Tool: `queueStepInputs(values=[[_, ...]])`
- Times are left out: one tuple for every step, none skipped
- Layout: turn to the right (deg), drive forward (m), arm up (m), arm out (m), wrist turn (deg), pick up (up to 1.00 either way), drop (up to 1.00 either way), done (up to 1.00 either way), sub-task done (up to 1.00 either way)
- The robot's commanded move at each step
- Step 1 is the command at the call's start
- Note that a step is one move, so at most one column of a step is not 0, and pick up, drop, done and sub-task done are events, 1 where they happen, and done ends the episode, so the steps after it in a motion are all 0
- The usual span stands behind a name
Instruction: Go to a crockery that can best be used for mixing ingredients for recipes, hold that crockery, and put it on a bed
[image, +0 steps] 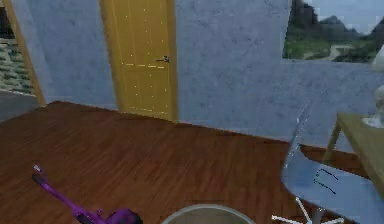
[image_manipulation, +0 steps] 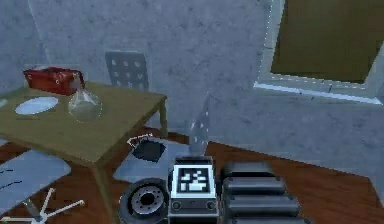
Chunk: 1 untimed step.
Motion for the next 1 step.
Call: queueStepInputs(values=[[0.0, 0.6, 0.0, 0.0, 0.0, 0.0, 0.0, 0.0, 0.0]])
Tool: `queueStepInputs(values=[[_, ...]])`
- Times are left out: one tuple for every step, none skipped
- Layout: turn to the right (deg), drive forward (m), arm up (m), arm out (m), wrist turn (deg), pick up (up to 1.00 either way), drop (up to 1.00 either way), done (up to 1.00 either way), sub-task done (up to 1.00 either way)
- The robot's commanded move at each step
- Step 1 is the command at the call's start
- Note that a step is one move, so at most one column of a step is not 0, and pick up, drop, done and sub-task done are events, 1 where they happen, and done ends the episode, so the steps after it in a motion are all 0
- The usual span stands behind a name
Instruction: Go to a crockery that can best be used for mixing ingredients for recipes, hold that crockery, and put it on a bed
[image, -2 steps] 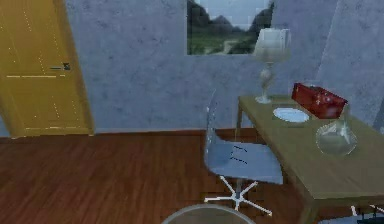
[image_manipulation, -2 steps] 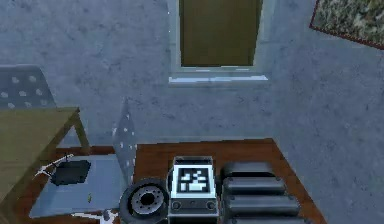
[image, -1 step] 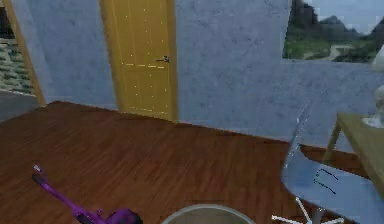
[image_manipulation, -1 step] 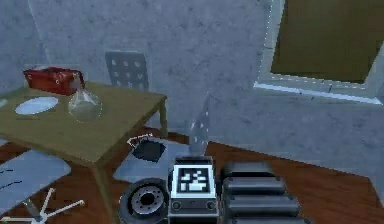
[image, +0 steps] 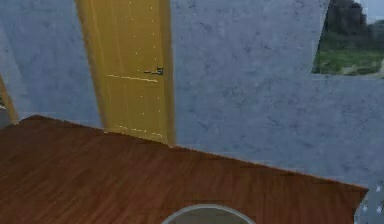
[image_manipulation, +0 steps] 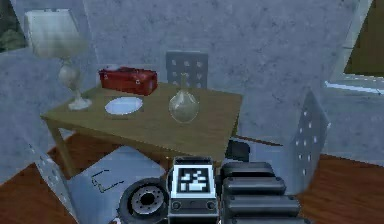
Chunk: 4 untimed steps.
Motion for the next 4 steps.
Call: queueStepInputs(values=[[-6.0, 0.0, 0.0, 0.0, 0.0, 0.0, 0.0, 0.0, 0.0], [0.0, 0.65, 0.0, 0.0, 0.0, 0.0, 0.0, 0.0, 0.0], [-45.0, 0.0, 0.0, 0.0, 0.0, 0.0, 0.0, 0.0, 0.0], [-9.0, 0.0, 0.0, 0.0, 0.0, 0.0, 0.0, 0.0, 0.0]])
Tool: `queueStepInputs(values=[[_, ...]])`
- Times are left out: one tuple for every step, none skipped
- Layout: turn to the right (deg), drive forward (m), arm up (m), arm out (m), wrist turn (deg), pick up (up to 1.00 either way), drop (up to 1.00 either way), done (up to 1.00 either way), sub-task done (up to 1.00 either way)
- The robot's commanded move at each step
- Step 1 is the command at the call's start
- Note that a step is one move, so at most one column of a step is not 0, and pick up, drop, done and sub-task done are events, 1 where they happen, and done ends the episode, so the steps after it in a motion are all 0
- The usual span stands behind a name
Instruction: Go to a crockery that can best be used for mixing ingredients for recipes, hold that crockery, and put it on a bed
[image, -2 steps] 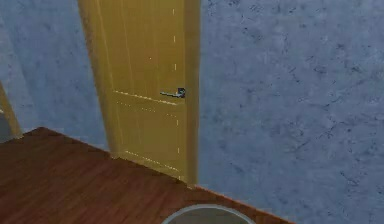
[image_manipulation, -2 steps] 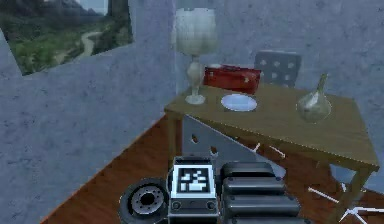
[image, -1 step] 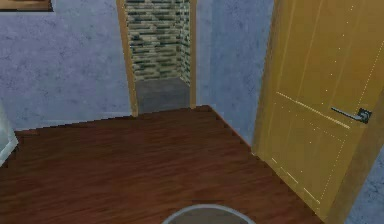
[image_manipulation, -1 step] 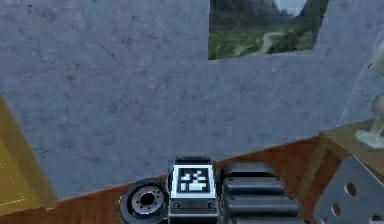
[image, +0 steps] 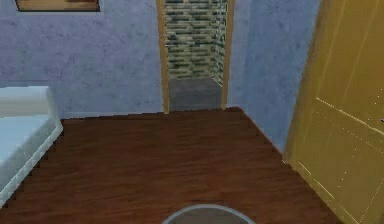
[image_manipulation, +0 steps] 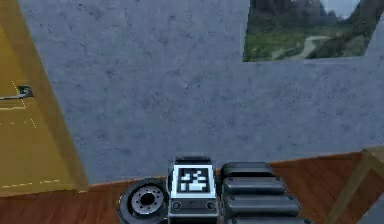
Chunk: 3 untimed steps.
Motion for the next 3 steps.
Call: queueStepInputs(values=[[0.0, 1.0, 0.0, 0.0, 0.0, 0.0, 0.0, 0.0, 0.0], [0.0, 1.0, 0.0, 0.0, 0.0, 0.0, 0.0, 0.0, 0.0], [0.0, 0.85, 0.0, 0.0, 0.0, 0.0, 0.0, 0.0, 0.0]])
